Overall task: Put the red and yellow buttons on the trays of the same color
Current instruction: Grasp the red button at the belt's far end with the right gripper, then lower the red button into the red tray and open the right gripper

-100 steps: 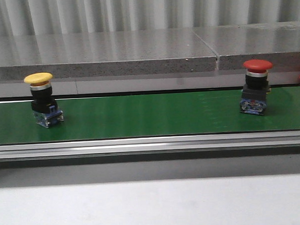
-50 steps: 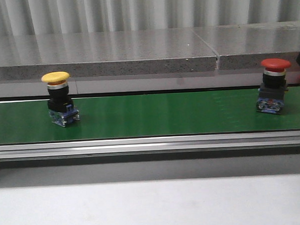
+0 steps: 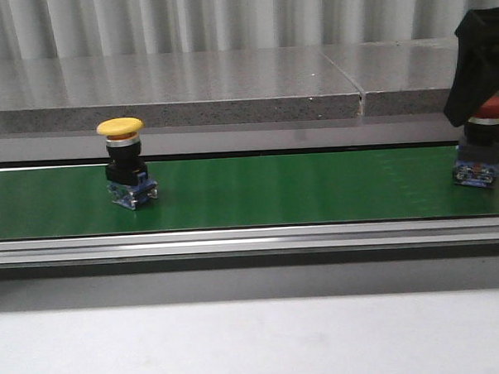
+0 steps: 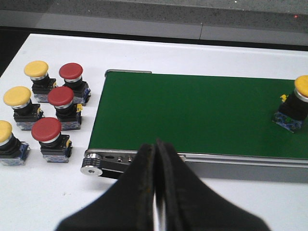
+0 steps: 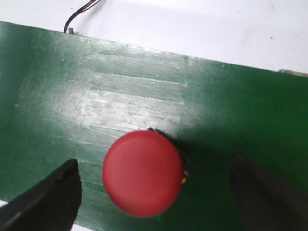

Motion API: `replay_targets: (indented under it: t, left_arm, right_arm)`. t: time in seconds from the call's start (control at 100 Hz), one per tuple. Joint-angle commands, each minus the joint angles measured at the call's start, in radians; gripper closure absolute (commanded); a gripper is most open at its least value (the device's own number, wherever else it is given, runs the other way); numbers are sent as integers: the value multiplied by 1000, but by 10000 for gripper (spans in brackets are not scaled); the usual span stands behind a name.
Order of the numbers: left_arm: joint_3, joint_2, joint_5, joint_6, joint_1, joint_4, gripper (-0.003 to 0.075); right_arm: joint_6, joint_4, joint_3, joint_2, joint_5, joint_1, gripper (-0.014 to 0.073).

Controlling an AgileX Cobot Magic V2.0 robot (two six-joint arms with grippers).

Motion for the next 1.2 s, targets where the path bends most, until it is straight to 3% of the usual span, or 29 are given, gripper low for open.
replay_targets:
  t: [0.0, 0.2, 0.27, 0.43, 0.59, 0.85, 1.19]
  left_arm:
    - [-27, 9, -72, -4, -9, -8, 741]
    - [-27, 9, -72, -4, -9, -8, 741]
    - [-27, 9, -72, -4, -9, -8, 741]
    - [-27, 9, -72, -4, -9, -8, 741]
    - [-27, 9, -72, -4, -9, -8, 741]
    - [-27, 9, -74, -4, -9, -8, 741]
    - [-27, 9, -74, -4, -9, -8, 741]
  right_arm:
    - [-11, 20, -44, 2, -46, 3, 23]
    - [-11, 20, -44, 43, -47, 3, 298]
    - [-11, 19, -44, 41, -38, 2, 351]
    - [-3, -15, -109, 37, 3, -25, 358]
    - [6, -20, -230, 49, 40, -128, 358]
    - [54, -14, -372, 148, -6, -337, 358]
    - [75, 3, -405, 294, -86, -496, 358]
